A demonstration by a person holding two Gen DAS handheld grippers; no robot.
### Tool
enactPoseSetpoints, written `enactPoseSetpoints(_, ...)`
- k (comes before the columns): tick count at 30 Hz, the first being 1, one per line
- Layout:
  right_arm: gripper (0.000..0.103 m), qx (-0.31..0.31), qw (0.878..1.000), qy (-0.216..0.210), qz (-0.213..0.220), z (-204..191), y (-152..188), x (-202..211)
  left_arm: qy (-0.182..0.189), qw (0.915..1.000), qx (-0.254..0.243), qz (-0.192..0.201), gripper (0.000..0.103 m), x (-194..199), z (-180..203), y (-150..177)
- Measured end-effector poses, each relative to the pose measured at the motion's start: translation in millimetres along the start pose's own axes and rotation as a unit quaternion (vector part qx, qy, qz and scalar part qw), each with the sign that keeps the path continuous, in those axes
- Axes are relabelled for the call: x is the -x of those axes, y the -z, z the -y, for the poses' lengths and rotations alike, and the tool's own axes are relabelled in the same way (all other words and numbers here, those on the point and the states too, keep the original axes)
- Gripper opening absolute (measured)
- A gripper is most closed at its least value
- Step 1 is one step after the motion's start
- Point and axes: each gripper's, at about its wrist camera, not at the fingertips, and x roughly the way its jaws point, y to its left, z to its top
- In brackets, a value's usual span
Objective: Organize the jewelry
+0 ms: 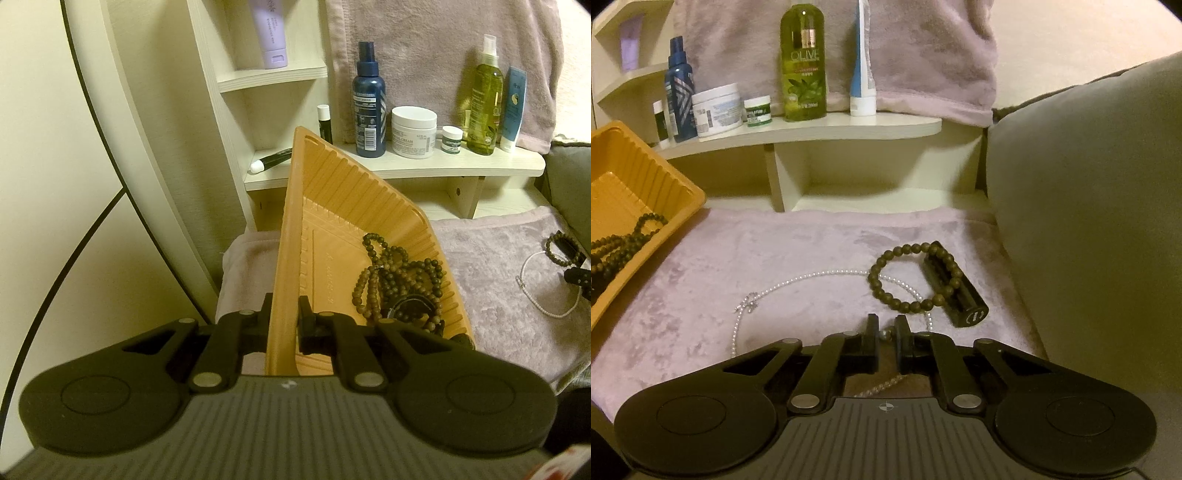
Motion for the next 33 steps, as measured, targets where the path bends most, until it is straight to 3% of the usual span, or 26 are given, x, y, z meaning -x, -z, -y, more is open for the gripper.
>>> enactPoseSetpoints(5, 0.008, 0.014, 0.999, -0.034, 0.021, -18.2, -11.7, 17.1, 0.000, 1.0000, 0.001, 0.000, 0.009, 0.0, 0.0, 0.2)
enactPoseSetpoints(10, 0.008, 0.022, 0.993, -0.107, 0.045, -57.3, -28.9, 34.9, 0.001, 1.0000, 0.001, 0.000, 0.009, 0.2, 0.2, 0.4)
enactPoseSetpoints(20, 0.008, 0.088, 0.957, -0.268, 0.068, -160.2, -47.3, 52.9, 0.001, 1.0000, 0.001, 0.001, 0.009, 0.5, -0.1, 0.4)
enactPoseSetpoints(25, 0.008, 0.128, 0.943, -0.302, 0.064, -197.4, -42.6, 49.5, 0.002, 1.0000, 0.001, 0.002, 0.009, 1.3, -0.1, -0.6)
enactPoseSetpoints(33, 0.008, 0.141, 0.935, -0.323, 0.045, -215.9, -36.4, 36.2, 0.004, 1.0000, 0.002, 0.003, 0.009, 0.9, -1.4, -0.7)
